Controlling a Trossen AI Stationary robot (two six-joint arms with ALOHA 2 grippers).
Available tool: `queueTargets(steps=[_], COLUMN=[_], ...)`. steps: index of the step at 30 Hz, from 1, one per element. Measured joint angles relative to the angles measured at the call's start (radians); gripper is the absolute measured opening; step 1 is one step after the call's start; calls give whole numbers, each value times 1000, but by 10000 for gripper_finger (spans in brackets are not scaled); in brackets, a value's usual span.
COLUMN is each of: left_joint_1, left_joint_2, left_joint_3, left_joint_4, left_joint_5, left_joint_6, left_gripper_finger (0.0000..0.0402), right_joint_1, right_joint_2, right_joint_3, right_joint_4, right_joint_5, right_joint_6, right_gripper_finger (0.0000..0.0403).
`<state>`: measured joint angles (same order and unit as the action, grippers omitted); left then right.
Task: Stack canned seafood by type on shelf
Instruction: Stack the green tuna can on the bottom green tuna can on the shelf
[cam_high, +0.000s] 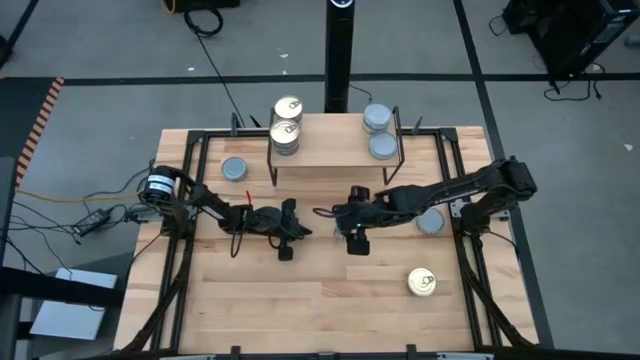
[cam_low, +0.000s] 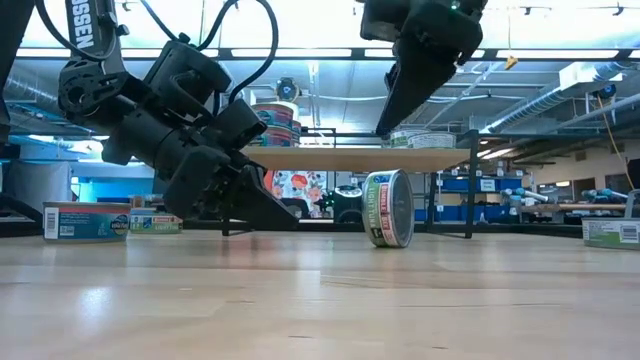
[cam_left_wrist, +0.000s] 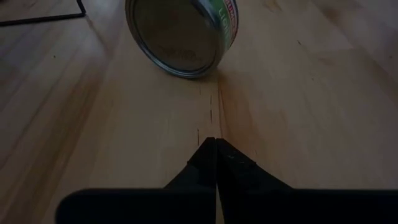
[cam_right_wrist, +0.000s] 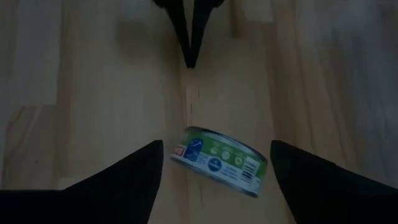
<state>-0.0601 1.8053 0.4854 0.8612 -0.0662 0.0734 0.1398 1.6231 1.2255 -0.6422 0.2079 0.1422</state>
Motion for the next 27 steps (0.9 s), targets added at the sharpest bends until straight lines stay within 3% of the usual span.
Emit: queueTargets(steps=[14, 27], left_joint_1=[-1, -14], left_joint_2=[0, 0], left_joint_3=[0, 0], left_joint_4=[-24, -54], left_joint_5=[0, 0], left_joint_6=[5, 8], left_gripper_finger=[4, 4], right_joint_1=[2, 21], right_joint_2=[257, 340], right_joint_3=[342, 403], right_joint_4=[-406, -439], right_joint_5=[2, 17], right_joint_6=[-257, -476], right_gripper_finger=[303, 306])
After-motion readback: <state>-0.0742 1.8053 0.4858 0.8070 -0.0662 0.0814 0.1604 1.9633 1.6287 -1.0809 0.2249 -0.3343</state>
